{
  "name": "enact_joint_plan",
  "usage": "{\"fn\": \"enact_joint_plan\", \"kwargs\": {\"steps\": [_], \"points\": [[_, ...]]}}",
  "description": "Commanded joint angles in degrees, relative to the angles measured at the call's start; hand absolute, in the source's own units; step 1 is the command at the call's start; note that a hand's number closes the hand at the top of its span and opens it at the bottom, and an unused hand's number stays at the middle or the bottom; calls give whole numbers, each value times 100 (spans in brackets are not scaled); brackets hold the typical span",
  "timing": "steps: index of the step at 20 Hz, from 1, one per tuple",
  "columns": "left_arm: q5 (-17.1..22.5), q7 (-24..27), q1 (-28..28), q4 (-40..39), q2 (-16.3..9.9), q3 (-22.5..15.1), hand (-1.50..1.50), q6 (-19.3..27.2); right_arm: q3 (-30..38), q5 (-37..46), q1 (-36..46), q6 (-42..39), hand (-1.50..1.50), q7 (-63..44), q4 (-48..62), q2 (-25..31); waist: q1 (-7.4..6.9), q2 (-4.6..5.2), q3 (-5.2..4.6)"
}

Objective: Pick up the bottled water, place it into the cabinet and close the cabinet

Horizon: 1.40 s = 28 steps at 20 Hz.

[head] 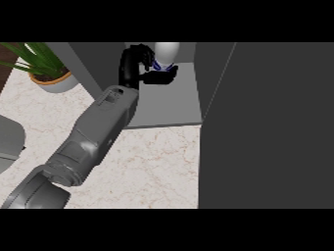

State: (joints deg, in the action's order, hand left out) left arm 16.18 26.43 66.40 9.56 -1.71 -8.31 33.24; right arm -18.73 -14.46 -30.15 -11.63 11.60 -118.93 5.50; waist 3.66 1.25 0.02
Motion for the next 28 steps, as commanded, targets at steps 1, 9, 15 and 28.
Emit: {"fn": "enact_joint_plan", "kwargs": {"steps": [1, 9, 15, 28], "points": [[-224, 125, 53, -355, -124, -82, 150, 386, 174, -161, 366, -1, -150, -205, 16, 27, -15, 32, -5], [-267, 194, 15, -619, -238, -15, -150, 615, 117, -151, 144, -102, -150, 37, 78, 53, 77, 56, -7], [-289, 218, -99, -692, -444, 10, -150, 436, 16, -48, -155, -156, -150, 98, -147, 175, 78, 35, -8], [314, 1180, -338, 139, -289, 716, -150, -757, 229, -199, -88, -89, -150, -37, -281, 241, -116, -33, -9]]}}
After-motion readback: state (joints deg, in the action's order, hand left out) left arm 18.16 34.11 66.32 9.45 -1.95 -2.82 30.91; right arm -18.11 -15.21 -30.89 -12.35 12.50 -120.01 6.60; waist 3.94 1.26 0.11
